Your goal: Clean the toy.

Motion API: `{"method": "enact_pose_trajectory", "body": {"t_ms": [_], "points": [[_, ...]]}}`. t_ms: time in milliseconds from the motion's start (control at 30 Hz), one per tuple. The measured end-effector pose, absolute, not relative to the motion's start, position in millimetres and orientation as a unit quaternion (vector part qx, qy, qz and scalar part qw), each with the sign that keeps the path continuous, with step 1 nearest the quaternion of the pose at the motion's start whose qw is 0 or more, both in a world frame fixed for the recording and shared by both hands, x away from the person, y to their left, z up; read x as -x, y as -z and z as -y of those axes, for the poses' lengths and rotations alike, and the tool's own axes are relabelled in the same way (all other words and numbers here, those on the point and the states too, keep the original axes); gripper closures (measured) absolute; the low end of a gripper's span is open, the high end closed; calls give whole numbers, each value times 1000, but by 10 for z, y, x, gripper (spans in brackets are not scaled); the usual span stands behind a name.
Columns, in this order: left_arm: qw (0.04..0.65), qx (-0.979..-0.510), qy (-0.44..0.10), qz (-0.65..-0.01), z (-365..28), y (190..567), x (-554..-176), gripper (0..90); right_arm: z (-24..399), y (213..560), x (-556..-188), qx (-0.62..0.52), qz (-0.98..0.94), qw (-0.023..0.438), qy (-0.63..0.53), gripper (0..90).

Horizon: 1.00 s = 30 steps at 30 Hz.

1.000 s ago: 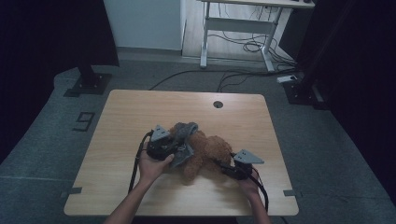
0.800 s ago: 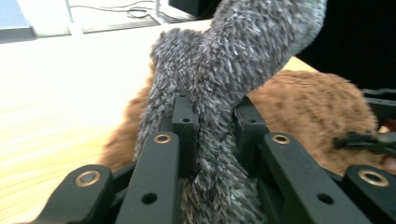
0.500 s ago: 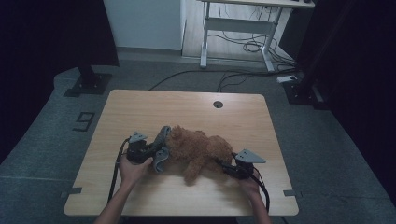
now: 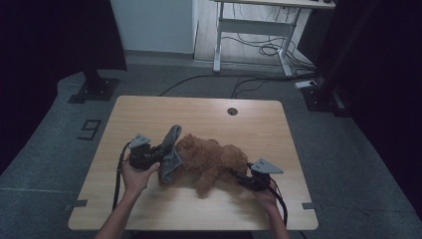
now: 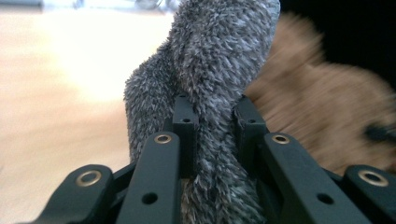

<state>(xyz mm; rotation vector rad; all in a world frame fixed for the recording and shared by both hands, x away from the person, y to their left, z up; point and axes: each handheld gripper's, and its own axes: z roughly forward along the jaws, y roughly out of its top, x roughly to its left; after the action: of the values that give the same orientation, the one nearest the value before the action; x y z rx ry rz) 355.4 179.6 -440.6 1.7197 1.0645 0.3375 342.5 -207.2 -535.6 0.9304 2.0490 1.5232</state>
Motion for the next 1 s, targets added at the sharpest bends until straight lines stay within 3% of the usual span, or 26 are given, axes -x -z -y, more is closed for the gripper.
{"method": "enact_pose_trajectory", "body": {"t_ms": [267,667,833,1000], "points": [[529,-754,-138,-364,-1093,3991,-3520,747,2077,5355,-3427,-335,-738,209,-547,470],[475,-811,-90,-330,18,4412,-3593,746,2076,5360,-3426,-335,-736,210,-549,464],[468,-811,-106,-334,106,4519,-3600,747,2087,5368,-3434,-338,-737,208,-547,464],[449,-809,-132,-355,-99,4502,-3620,747,2091,5376,-3429,-339,-737,207,-547,464]]}}
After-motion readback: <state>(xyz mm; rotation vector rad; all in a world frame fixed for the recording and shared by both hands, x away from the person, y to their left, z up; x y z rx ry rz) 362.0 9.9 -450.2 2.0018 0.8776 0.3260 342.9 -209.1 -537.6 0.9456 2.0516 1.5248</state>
